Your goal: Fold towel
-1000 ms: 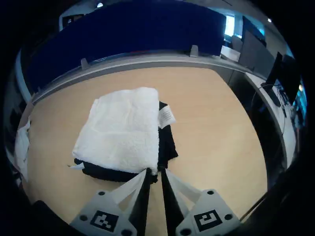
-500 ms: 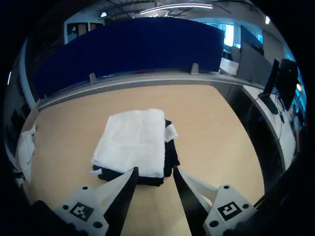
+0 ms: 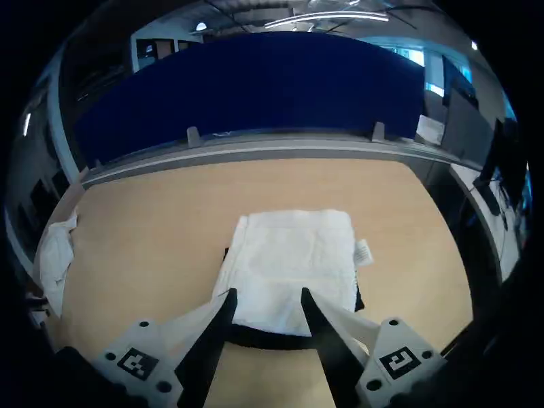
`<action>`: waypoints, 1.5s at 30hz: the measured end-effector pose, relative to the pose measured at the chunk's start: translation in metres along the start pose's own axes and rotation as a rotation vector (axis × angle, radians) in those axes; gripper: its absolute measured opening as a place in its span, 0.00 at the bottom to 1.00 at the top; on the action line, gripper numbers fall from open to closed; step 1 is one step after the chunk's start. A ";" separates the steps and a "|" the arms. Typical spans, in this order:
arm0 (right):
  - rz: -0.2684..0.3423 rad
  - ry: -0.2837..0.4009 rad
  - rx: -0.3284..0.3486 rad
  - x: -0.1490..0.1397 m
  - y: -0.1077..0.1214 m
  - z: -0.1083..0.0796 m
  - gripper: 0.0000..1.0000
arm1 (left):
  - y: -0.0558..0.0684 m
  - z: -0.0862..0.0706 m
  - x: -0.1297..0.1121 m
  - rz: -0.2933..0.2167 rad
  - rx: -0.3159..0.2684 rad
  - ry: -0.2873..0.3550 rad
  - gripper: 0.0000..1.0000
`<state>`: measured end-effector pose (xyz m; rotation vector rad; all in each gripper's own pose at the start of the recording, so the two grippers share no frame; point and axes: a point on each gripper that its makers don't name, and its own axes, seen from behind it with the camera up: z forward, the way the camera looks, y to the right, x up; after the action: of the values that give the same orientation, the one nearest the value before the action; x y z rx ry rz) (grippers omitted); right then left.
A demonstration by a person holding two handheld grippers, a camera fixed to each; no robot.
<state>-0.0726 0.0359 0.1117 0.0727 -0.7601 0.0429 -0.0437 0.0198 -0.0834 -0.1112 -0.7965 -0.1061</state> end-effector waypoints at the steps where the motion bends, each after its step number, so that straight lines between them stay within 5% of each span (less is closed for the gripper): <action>1: -0.005 -0.004 -0.001 -0.002 -0.001 0.002 0.74 | -0.001 0.000 0.000 0.000 0.002 0.000 0.94; 15: -0.046 -0.084 -0.010 -0.045 -0.002 0.017 0.76 | -0.001 0.003 -0.003 0.005 0.002 -0.006 0.94; 24: -0.042 -0.015 -0.006 -0.007 0.002 0.010 0.76 | -0.001 0.004 -0.001 -0.004 0.004 -0.003 0.94; 33: -0.040 0.012 -0.033 0.043 0.028 0.036 0.76 | -0.002 0.002 -0.008 -0.006 0.015 -0.014 0.94; 45: -0.007 -0.049 -0.044 0.036 0.042 0.070 0.76 | -0.007 0.001 -0.010 -0.019 0.036 -0.015 0.94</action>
<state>-0.0970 0.0728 0.1889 0.0350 -0.8095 0.0183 -0.0517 0.0134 -0.0896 -0.0706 -0.8139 -0.1085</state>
